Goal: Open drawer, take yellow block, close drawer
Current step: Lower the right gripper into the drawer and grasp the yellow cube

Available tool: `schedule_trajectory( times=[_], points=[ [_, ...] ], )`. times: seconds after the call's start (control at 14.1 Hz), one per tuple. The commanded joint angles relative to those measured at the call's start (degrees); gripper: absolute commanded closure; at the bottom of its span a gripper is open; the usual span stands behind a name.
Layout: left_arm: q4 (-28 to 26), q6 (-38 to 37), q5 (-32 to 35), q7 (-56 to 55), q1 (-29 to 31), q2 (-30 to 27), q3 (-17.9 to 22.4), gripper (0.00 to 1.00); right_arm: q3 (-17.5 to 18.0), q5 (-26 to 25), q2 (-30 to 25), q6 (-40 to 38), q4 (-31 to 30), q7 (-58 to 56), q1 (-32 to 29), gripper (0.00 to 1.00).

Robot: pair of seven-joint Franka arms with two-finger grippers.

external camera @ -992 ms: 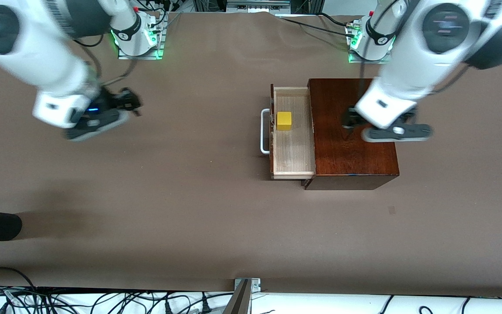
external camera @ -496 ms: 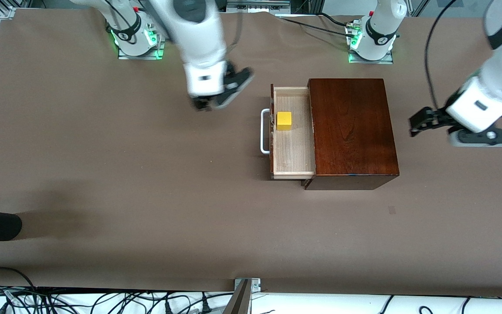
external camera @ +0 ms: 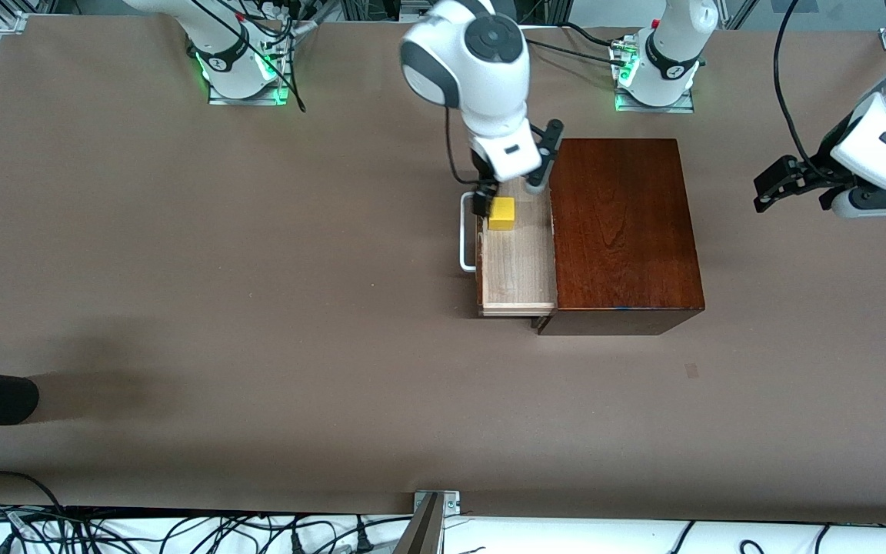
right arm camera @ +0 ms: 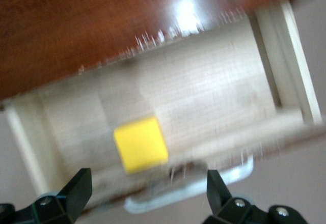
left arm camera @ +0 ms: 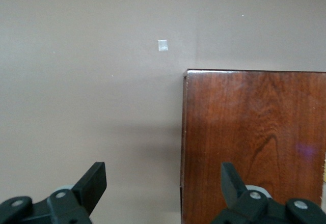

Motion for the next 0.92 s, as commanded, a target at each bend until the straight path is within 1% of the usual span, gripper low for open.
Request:
schedule_trajectory(
  times=[0.0,0.28,0.42,0.64,0.85],
  points=[
    [-1.11,0.9,-2.13,0.76,-0.12,-0.91,0.19,0.0,0.52,-0.53,4.47,1.53,4.89,-8.35,-0.48,0.0],
    [-1.11,0.81,-1.78,0.76,-0.12,-0.91,0.1,0.0,0.52,-0.45,4.74,1.36,3.84,-13.82,-0.4,0.0],
    [-1.11,0.37,-1.78,0.76,-0.04,-1.0,0.1,0.0,0.61,-0.45,4.65,1.36,3.13,-13.65,0.39,0.0],
    [-0.85,0.55,-1.69,0.94,-0.12,-0.91,0.01,0.0,0.61,-0.36,4.21,1.1,0.41,-13.65,0.92,0.0],
    [-0.84,0.55,-1.69,1.11,-0.12,-0.82,0.01,0.0,0.61,-0.53,4.12,-0.75,-0.47,-13.92,1.01,0.0]
  ],
)
